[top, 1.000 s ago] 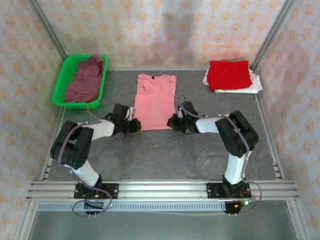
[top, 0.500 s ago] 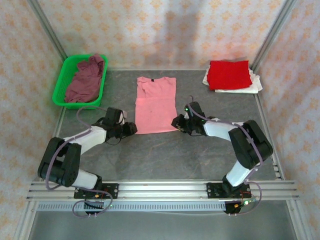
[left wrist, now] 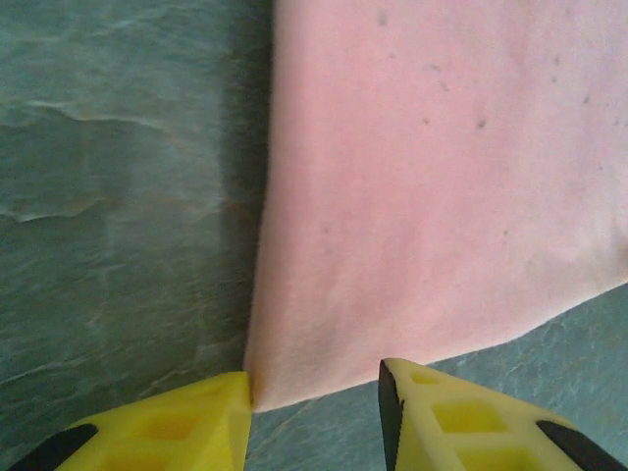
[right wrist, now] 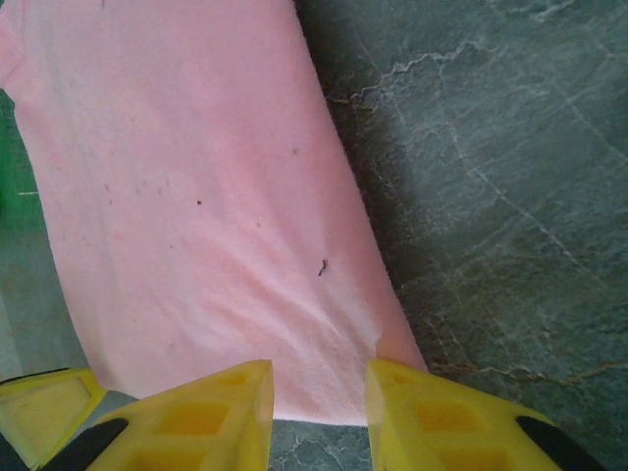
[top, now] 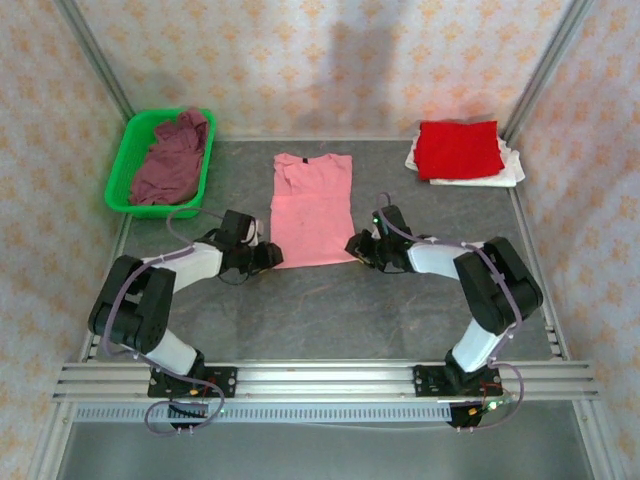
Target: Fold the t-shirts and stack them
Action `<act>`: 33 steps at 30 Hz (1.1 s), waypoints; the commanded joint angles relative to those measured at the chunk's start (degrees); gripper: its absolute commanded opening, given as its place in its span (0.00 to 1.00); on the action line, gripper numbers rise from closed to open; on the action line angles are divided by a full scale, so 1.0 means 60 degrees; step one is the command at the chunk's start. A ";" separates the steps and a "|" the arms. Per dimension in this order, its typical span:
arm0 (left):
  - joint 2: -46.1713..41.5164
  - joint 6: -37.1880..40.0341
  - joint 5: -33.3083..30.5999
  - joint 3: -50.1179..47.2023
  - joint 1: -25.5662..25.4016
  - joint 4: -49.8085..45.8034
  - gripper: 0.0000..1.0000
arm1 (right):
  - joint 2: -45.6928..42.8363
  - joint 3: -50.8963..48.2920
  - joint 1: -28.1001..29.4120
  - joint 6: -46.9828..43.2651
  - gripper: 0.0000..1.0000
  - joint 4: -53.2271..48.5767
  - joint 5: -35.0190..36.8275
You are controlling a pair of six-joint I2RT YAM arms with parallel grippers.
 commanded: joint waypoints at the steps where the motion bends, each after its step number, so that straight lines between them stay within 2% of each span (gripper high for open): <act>1: 0.0239 -0.0140 0.0130 0.0139 -0.0127 0.0237 0.39 | 0.0077 -0.0176 -0.0054 0.0121 0.30 0.0408 0.0161; 10: -0.0403 -0.0005 -0.0881 -0.0129 -0.0101 -0.0569 0.39 | -0.0830 -0.0531 -0.0285 -0.0022 0.31 0.0151 0.0688; 18: 0.0362 -0.0045 -0.0430 0.0117 -0.0141 -0.0015 0.39 | -0.0580 -0.0500 -0.0318 -0.0046 0.31 0.0274 0.0545; 25: 0.0427 -0.0050 -0.0318 0.0334 -0.0319 0.0161 0.36 | -0.0285 -0.0558 -0.0308 -0.0016 0.31 0.0414 0.0453; 31: 0.0601 -0.0242 -0.0211 0.0377 -0.0432 0.0525 0.30 | -0.0070 -0.0598 -0.0310 0.0122 0.31 0.0676 0.0198; 33: 0.0663 -0.0243 -0.0241 0.0400 -0.0466 0.0531 0.25 | -0.0038 -0.0579 -0.0316 0.0124 0.32 0.0704 0.0158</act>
